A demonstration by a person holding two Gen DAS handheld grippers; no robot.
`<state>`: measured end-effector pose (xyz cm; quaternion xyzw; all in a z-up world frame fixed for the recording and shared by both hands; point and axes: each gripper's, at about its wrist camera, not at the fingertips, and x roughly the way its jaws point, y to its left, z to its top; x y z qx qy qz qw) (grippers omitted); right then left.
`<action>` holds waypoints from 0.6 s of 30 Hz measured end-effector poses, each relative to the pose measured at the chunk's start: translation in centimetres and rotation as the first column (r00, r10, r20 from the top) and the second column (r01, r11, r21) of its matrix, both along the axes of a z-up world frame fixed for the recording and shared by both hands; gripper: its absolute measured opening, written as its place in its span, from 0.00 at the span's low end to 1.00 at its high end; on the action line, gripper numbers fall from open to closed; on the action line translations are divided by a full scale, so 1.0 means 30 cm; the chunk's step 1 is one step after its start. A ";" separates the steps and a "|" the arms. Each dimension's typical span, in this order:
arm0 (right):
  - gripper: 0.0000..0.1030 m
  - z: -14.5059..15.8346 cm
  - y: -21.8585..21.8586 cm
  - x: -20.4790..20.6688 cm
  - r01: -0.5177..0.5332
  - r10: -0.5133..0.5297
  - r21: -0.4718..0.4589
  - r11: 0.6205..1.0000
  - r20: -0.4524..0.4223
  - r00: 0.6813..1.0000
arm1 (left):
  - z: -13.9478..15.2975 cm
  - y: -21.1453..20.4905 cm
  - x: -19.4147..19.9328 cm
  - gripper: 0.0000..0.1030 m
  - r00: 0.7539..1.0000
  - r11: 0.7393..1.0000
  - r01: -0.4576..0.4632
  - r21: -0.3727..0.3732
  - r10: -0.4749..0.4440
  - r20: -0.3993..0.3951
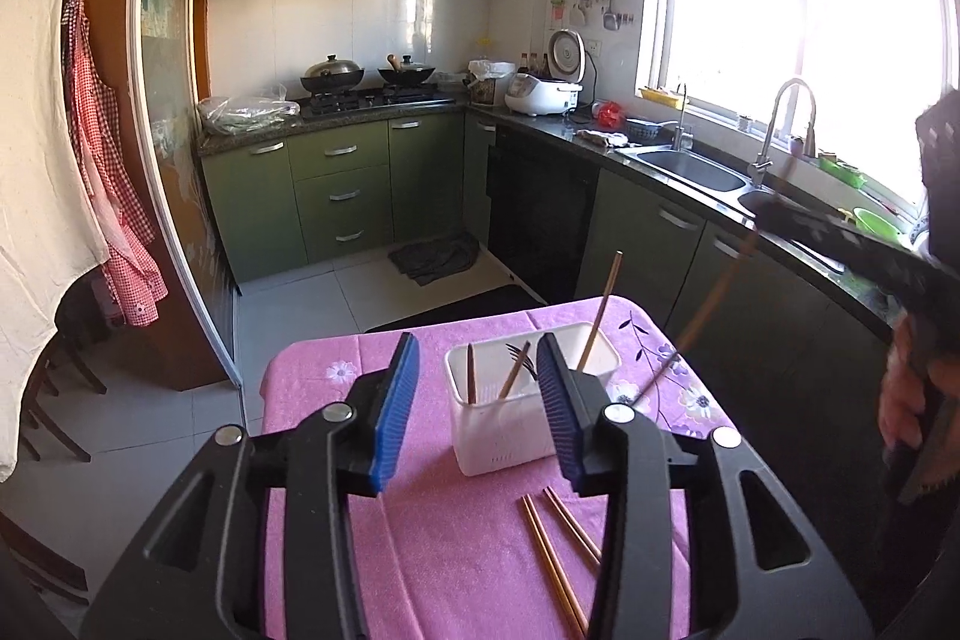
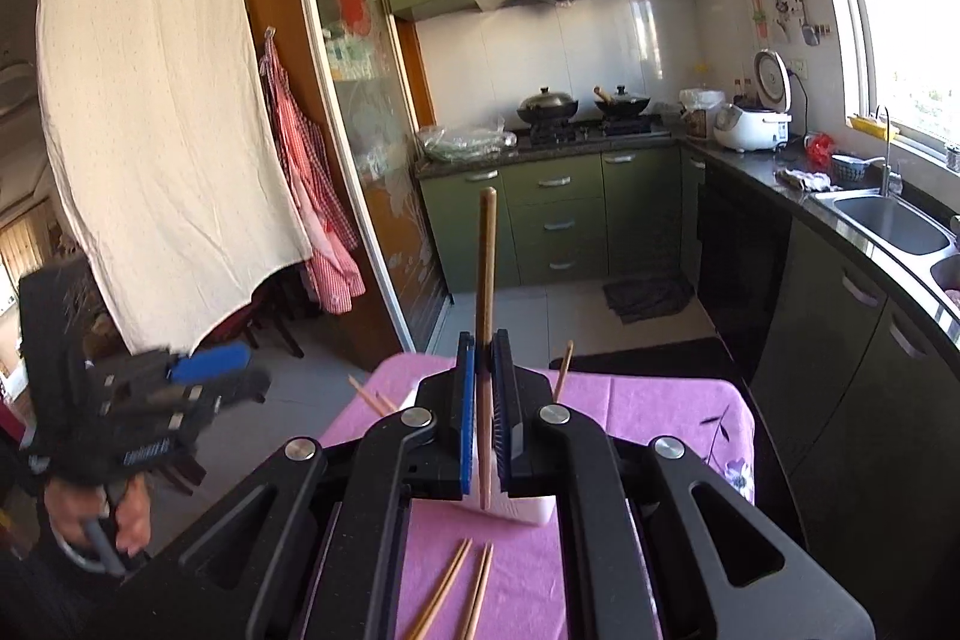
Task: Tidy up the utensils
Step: 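Open both grippers to drop the chopsticks into the caddy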
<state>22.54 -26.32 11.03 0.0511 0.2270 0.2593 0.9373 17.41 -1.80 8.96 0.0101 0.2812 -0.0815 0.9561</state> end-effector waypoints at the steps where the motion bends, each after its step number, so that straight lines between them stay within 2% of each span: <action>1: 0.06 0.016 0.007 0.025 0.013 -0.013 0.008 1.000 0.010 1.000 | -0.003 0.003 -0.031 0.38 1.000 1.000 0.009 -0.001 -0.009 0.002; 3: 0.06 0.023 0.030 0.084 0.037 -0.037 0.004 0.999 0.005 0.999 | -0.017 0.009 -0.081 0.39 1.000 1.000 0.016 0.004 -0.016 0.000; 5: 0.06 -0.001 0.064 0.139 0.056 -0.056 -0.025 0.998 -0.010 0.998 | -0.041 0.019 -0.122 0.47 1.000 1.000 0.024 0.000 -0.024 -0.013; 9: 0.06 -0.114 0.127 0.234 0.058 -0.065 -0.082 0.995 -0.089 0.994 | -0.110 0.049 -0.176 0.54 0.998 1.000 0.021 -0.004 -0.022 -0.051; 11: 0.06 -0.174 0.156 0.267 0.049 -0.063 -0.113 0.992 -0.125 0.990 | -0.150 0.059 -0.190 0.64 0.997 1.000 0.011 0.001 -0.011 -0.075; 14: 0.07 -0.242 0.189 0.302 0.034 -0.058 -0.143 0.989 -0.164 0.985 | -0.200 0.067 -0.194 0.66 0.993 1.000 0.009 -0.007 -0.009 -0.118; 18: 0.07 -0.249 0.198 0.281 0.013 -0.037 -0.142 0.990 -0.165 0.986 | -0.236 0.056 -0.188 0.66 0.988 1.000 0.012 0.001 -0.012 -0.152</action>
